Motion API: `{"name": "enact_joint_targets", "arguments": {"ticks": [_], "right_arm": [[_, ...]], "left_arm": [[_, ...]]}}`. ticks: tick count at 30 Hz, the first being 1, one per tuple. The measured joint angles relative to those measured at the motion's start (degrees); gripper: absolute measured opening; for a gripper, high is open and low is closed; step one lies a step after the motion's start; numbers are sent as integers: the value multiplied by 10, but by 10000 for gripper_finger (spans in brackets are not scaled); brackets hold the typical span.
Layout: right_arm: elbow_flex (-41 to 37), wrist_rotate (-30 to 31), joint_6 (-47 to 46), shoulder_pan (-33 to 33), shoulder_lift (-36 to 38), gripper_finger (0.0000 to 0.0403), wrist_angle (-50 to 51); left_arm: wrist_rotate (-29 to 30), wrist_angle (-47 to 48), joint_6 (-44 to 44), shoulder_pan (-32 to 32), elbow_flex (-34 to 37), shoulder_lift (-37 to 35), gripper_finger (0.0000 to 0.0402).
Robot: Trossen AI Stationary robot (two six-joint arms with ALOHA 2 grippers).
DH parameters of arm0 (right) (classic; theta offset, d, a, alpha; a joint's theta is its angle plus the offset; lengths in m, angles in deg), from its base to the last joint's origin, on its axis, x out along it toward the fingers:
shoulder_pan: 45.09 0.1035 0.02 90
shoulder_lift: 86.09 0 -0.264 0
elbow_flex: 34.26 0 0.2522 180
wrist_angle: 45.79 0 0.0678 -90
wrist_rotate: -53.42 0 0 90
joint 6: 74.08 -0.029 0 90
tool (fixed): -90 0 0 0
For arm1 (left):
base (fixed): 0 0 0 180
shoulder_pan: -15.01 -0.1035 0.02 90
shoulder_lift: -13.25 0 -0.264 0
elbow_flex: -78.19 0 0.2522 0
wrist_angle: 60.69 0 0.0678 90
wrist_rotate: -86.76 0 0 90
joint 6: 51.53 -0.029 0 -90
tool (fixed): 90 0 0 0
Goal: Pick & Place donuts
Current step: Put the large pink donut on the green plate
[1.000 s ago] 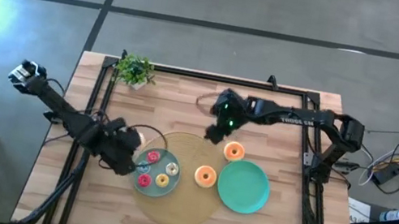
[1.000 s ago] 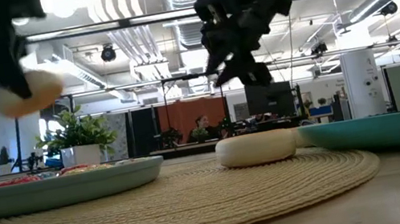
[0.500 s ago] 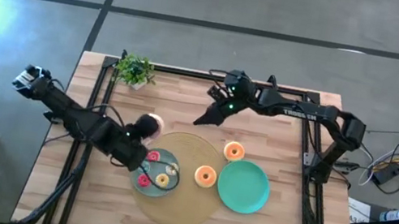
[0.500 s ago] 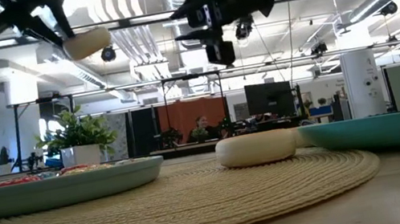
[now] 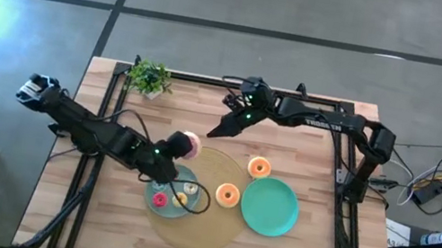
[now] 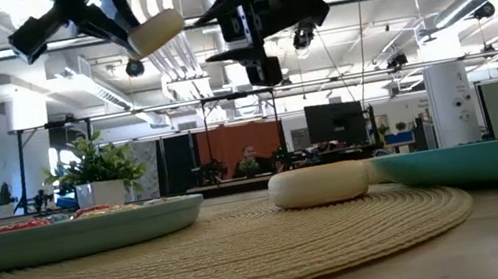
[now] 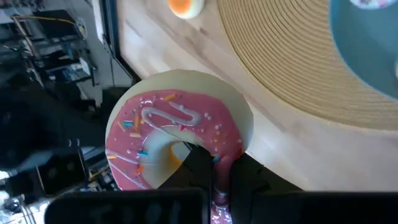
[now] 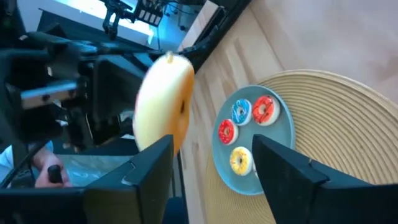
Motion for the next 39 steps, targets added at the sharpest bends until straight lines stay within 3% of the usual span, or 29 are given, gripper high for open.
{"name": "enact_joint_targets", "arguments": {"ticks": [12,22,35,39], "right_arm": [[5,-41,-9,19,-6,237,2],[5,-28,7,44,-9,235,5],[4,-17,7,53,-33,172,2],[4,-17,7,54,-34,143,1]], "left_arm": [[-23,-67,-31,-11,0,46,3],[-32,-94,-44,-23,-5,62,3],[-29,-97,-43,-27,-16,71,4],[-21,-98,-30,-31,-16,70,28]]}}
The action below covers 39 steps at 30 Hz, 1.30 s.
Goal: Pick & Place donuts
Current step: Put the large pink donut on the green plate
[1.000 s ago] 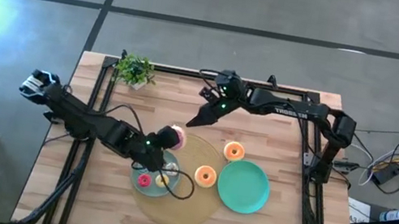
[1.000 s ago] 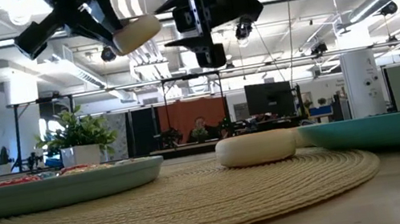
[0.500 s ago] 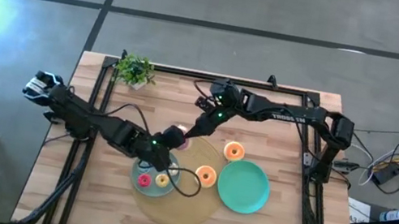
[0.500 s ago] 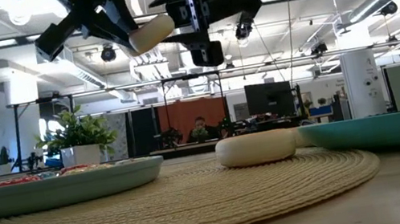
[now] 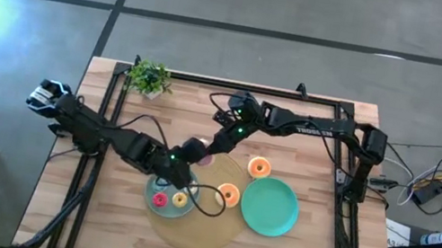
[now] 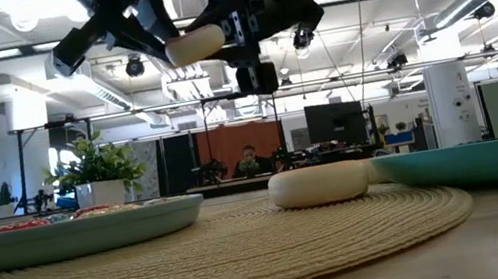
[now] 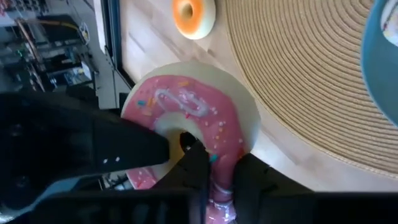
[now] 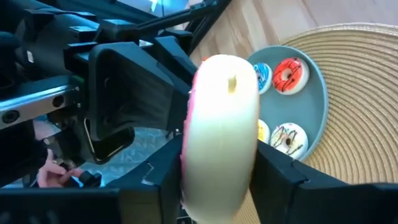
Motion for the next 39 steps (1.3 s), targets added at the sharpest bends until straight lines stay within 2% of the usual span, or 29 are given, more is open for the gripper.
{"name": "enact_joint_targets", "arguments": {"ticks": [6,10,15,24,30,39], "right_arm": [[0,1,0,-1,0,93,0],[0,6,0,-2,0,59,-1],[0,12,0,-5,0,38,-2],[0,17,-11,-17,0,40,4],[0,16,-15,-17,1,40,8],[0,15,-13,-47,1,40,19]], "left_arm": [[6,-1,87,-5,0,0,95],[40,0,138,-5,6,-1,120],[48,16,192,-5,6,-3,123],[57,11,255,-5,7,-3,124],[25,5,315,-10,7,-4,124],[16,28,306,-9,7,-7,125]]}}
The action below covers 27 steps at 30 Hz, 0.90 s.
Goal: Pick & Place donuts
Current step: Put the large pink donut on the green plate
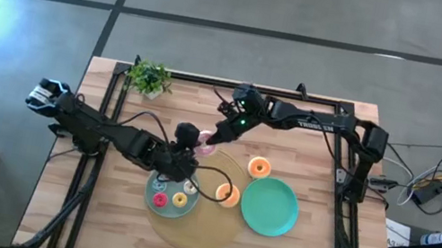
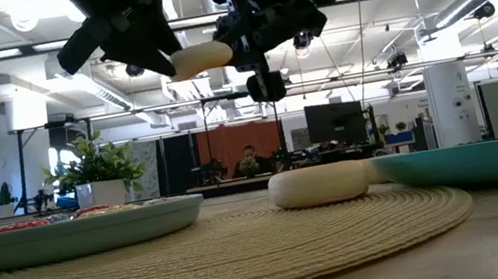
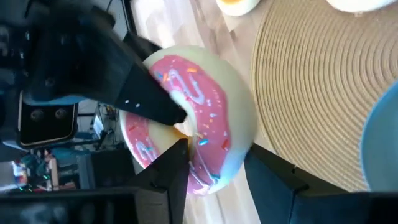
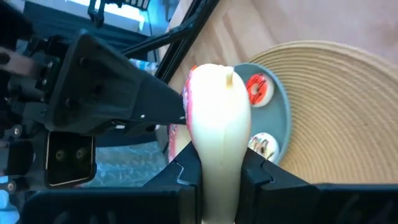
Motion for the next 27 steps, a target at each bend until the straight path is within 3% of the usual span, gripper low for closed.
{"name": "enact_joint_targets", "arguments": {"ticks": [10,13,17,22,27], "right_arm": [[0,0,-9,-26,8,39,2],[0,-1,11,-26,17,38,50],[0,8,118,-26,42,38,222],[-8,92,281,-8,72,38,471],[-73,93,338,26,135,38,537]], "left_arm": [[21,10,-23,1,0,-17,124],[21,41,7,-2,0,-19,124],[16,131,129,-13,9,-45,124],[-30,194,319,-16,51,-112,124],[-127,182,487,-16,96,-177,124]]}}
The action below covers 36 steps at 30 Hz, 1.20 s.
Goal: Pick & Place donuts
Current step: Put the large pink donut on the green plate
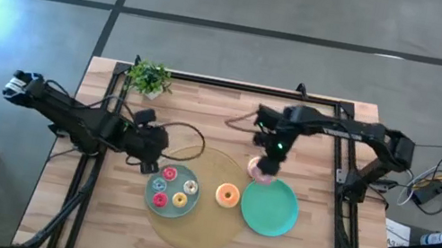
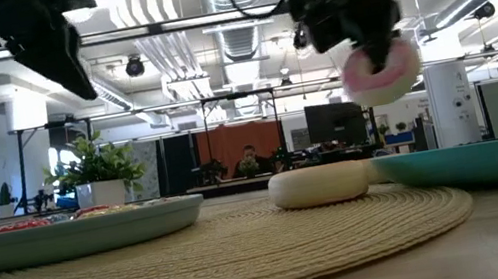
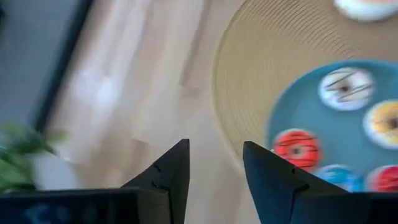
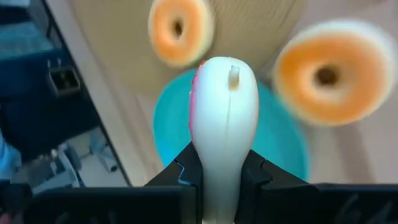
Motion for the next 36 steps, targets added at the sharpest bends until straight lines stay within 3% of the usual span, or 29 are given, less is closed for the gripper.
{"name": "enact_joint_targets", "arguments": {"ticks": [8,13,17,22,30,36], "right_arm": [[-166,-35,-133,40,66,38,-146],[-252,-52,-223,54,64,38,-277],[-282,-28,-264,55,64,38,-326],[-283,-14,-285,58,60,45,-322],[-283,1,-327,78,51,120,-287],[-283,7,-356,83,62,149,-208]], "left_arm": [[-57,-29,156,0,63,-37,124],[-74,-60,167,-2,86,-43,124],[-75,-65,165,-8,90,-46,124],[-73,-61,148,-10,89,-52,124],[-67,-61,127,-13,89,-57,124],[-66,-61,107,-15,89,-57,124]]}}
